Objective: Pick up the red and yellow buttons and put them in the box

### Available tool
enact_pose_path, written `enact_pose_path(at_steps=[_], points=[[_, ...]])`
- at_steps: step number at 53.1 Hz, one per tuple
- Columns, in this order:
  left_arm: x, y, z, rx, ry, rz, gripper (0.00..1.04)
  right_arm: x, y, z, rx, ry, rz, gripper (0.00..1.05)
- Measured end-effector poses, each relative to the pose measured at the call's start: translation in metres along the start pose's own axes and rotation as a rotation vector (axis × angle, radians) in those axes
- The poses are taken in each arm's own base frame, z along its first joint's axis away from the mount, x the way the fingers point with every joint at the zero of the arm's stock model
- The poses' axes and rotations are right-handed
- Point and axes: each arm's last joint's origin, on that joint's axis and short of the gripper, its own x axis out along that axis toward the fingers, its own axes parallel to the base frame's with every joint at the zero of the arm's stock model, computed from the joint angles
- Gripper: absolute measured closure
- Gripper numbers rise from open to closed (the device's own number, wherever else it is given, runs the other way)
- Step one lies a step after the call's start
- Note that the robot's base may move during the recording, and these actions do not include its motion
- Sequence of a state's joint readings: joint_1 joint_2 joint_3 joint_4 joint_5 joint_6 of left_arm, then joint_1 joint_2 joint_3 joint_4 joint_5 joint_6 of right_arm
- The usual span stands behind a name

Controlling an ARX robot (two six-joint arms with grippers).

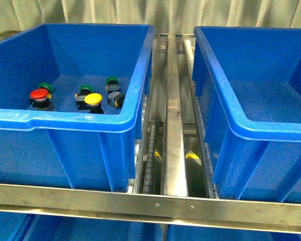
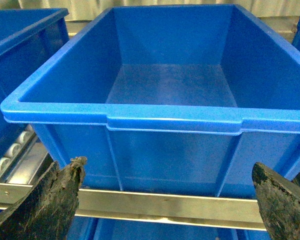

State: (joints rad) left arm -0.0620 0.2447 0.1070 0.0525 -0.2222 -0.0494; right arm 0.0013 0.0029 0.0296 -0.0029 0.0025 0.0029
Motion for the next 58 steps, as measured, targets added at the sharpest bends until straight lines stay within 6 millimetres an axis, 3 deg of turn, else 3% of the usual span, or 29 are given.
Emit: enact_pose_path(at_steps=[3,7,11,20,29,38,48,58], points=[[0.009,-0.003,0.021,-0.002,-0.048,-0.002,0.08,0.000,0.000,0.000,0.000,0.000,0.003,0.06],[0.031,-0.010,0.071,-0.023,-0.163,-0.014,0.08,0.000,0.000,0.000,0.000,0.000,0.003,0.06],[0.057,-0.019,0.104,-0.019,-0.196,-0.026,0.08,0.000,0.000,0.000,0.000,0.000,0.003,0.06],[0.123,-0.049,0.138,0.005,-0.158,-0.046,0.08,0.000,0.000,0.000,0.000,0.000,0.001,0.06],[0.191,-0.090,0.127,0.062,0.060,-0.057,0.08,0.000,0.000,0.000,0.000,0.000,0.002,0.06],[0.261,-0.154,0.112,0.094,0.267,-0.061,0.08,0.000,0.000,0.000,0.000,0.000,0.000,0.06],[0.292,-0.186,0.099,0.102,0.361,-0.049,0.08,0.000,0.000,0.000,0.000,0.000,0.001,0.06],[0.311,-0.198,0.089,0.112,0.414,-0.026,0.08,0.000,0.000,0.000,0.000,0.000,0.001,0.06]])
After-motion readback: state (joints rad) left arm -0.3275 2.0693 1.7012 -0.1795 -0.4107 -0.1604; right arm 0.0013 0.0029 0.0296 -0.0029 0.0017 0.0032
